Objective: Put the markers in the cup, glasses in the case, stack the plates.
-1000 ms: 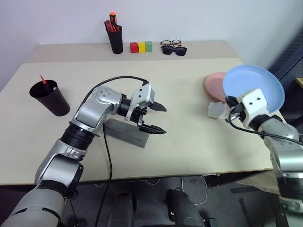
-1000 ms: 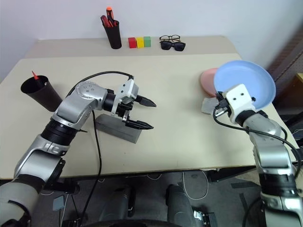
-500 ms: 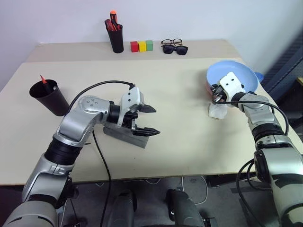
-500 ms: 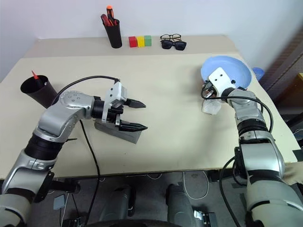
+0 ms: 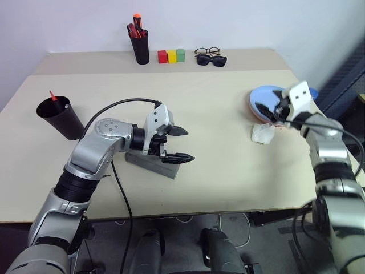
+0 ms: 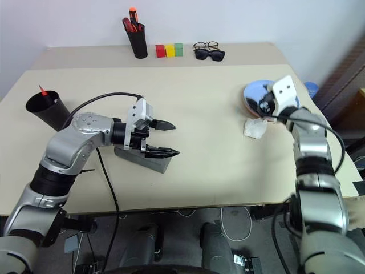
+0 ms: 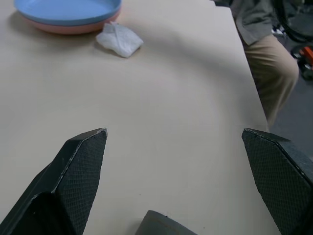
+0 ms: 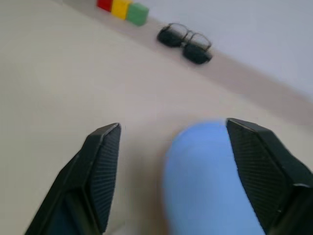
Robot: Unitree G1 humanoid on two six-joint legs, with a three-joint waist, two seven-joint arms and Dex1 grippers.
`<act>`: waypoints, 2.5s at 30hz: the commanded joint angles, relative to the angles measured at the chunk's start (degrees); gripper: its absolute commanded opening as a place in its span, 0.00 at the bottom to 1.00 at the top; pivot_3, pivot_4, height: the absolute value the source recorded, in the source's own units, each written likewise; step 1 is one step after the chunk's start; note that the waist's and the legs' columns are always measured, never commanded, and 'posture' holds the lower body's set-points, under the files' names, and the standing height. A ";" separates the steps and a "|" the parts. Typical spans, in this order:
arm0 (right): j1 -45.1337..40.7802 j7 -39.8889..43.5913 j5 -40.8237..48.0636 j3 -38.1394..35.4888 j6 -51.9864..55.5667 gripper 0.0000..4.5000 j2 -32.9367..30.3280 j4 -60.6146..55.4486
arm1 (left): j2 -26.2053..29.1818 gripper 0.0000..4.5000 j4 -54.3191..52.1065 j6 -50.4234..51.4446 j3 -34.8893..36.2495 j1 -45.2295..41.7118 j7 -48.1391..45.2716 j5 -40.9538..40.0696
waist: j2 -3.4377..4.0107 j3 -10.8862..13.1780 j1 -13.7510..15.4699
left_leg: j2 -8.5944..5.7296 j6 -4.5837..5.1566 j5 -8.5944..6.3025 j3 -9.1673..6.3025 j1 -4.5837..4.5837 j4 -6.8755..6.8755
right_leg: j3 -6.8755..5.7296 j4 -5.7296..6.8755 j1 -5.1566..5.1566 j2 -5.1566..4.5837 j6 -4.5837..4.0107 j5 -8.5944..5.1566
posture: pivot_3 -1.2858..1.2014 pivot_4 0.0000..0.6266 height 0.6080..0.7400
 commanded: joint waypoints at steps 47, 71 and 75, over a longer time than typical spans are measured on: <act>-28.86 -19.71 -11.73 1.27 -17.19 0.66 -0.26 42.18 | 1.83 1.00 -10.06 5.18 7.53 7.46 11.63 -4.05 | 0.11 0.04 -1.84 | -0.01 0.00 0.00 0.03 0.11 -0.11 | 0.05 -0.12 0.07 0.01 -0.20 -0.06 | 0.52 0.24 1.00; 32.18 -3.50 11.48 -10.20 19.59 0.89 -3.75 -50.96 | -5.95 1.00 -18.70 -9.61 24.51 31.21 27.88 -4.84 | 0.15 -0.09 -0.10 | 0.01 0.02 -0.05 0.05 0.25 0.06 | 0.05 -0.12 0.22 -0.04 -0.17 -0.12 | 0.52 0.24 1.00; 35.91 -2.05 12.07 -13.29 19.52 0.89 -4.96 -51.54 | -5.13 1.00 -20.29 -10.48 25.31 35.68 28.92 -3.94 | 0.05 -0.15 -0.01 | 0.02 0.01 -0.06 0.08 0.28 0.05 | 0.04 -0.23 0.25 -0.05 -0.19 -0.12 | 0.52 0.24 1.00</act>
